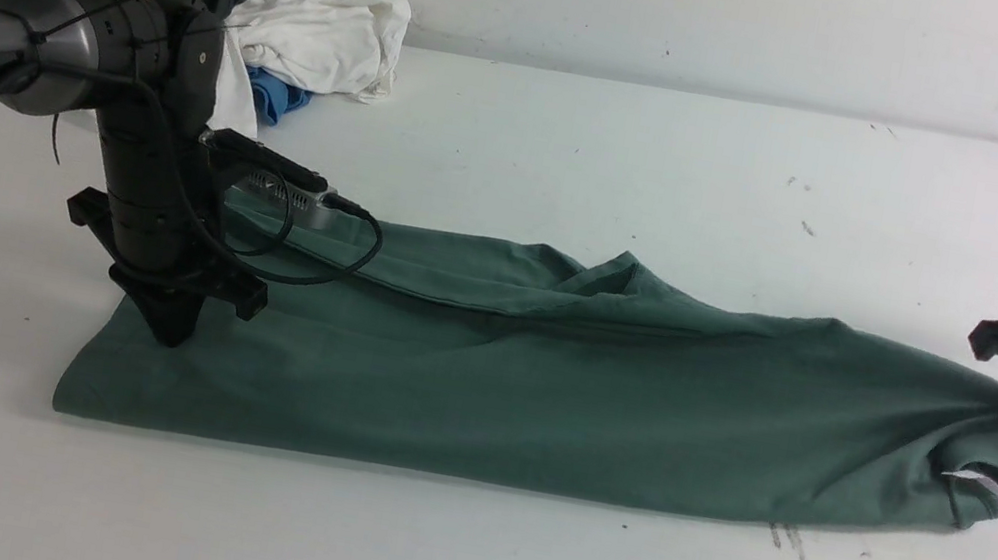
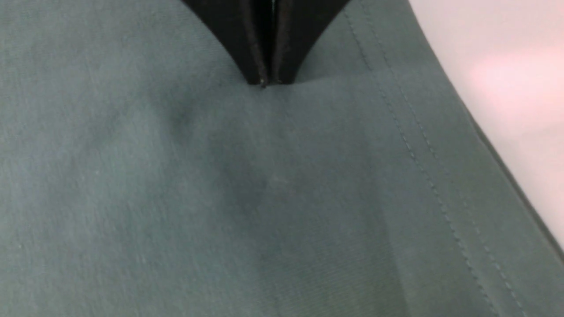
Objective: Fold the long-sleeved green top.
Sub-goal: Use both arms to drag the lower edge of the fabric forward and fold it over the upper edge
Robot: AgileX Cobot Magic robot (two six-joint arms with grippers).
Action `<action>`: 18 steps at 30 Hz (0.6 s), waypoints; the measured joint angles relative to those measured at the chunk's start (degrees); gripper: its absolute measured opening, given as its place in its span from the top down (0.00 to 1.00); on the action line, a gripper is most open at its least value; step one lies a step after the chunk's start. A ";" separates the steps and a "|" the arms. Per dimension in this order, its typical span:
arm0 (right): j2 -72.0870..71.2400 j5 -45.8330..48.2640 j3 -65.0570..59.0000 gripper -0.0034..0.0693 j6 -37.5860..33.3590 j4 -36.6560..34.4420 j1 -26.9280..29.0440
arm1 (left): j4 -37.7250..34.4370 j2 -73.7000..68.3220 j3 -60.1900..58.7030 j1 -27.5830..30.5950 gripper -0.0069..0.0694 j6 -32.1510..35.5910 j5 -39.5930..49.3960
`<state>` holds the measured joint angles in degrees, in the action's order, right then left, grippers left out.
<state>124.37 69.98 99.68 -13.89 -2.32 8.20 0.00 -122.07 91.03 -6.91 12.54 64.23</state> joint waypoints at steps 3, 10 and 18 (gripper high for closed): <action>0.07 -1.47 0.07 0.78 0.79 0.36 0.53 | -0.86 0.04 0.00 0.33 0.92 0.00 0.00; -3.15 -1.56 0.09 0.48 1.27 -2.33 0.65 | -1.37 0.04 0.00 0.57 0.92 0.00 -0.05; -16.42 -0.15 -6.27 0.44 0.42 -6.50 -0.62 | -1.42 0.04 -0.17 0.59 0.92 0.00 -0.23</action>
<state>107.96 69.83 93.41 -13.47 -8.82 7.58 -1.42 -122.03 90.86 -6.32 12.54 64.00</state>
